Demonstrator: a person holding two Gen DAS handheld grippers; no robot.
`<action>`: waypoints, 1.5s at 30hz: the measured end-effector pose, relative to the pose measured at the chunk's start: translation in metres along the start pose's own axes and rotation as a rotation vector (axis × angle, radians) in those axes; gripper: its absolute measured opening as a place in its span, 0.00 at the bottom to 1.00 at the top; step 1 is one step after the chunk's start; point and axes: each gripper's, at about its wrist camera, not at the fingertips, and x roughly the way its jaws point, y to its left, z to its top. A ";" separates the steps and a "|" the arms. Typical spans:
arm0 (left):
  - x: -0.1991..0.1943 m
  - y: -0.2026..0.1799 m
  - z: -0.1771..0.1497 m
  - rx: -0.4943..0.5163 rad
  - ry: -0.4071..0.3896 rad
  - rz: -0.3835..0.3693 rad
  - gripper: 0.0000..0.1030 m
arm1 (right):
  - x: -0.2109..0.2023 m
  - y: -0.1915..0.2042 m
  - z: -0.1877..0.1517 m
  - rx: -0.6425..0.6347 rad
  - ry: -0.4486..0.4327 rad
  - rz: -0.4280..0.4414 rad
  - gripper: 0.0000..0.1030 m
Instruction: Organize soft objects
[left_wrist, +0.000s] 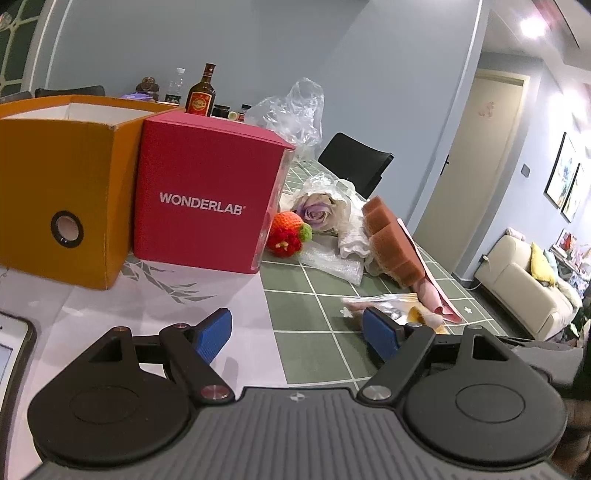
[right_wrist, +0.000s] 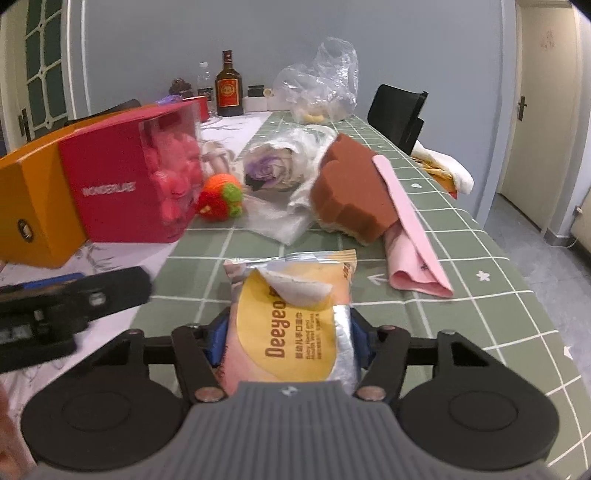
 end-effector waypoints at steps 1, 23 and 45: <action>0.000 0.001 0.001 -0.006 0.000 -0.011 0.92 | -0.001 0.005 -0.001 -0.002 -0.003 0.013 0.60; 0.000 -0.029 -0.002 -0.001 0.120 -0.141 0.91 | -0.073 -0.084 -0.007 0.249 -0.075 -0.099 0.97; 0.034 -0.046 -0.006 0.184 0.167 -0.029 0.64 | -0.030 -0.091 0.021 0.211 -0.106 -0.100 0.97</action>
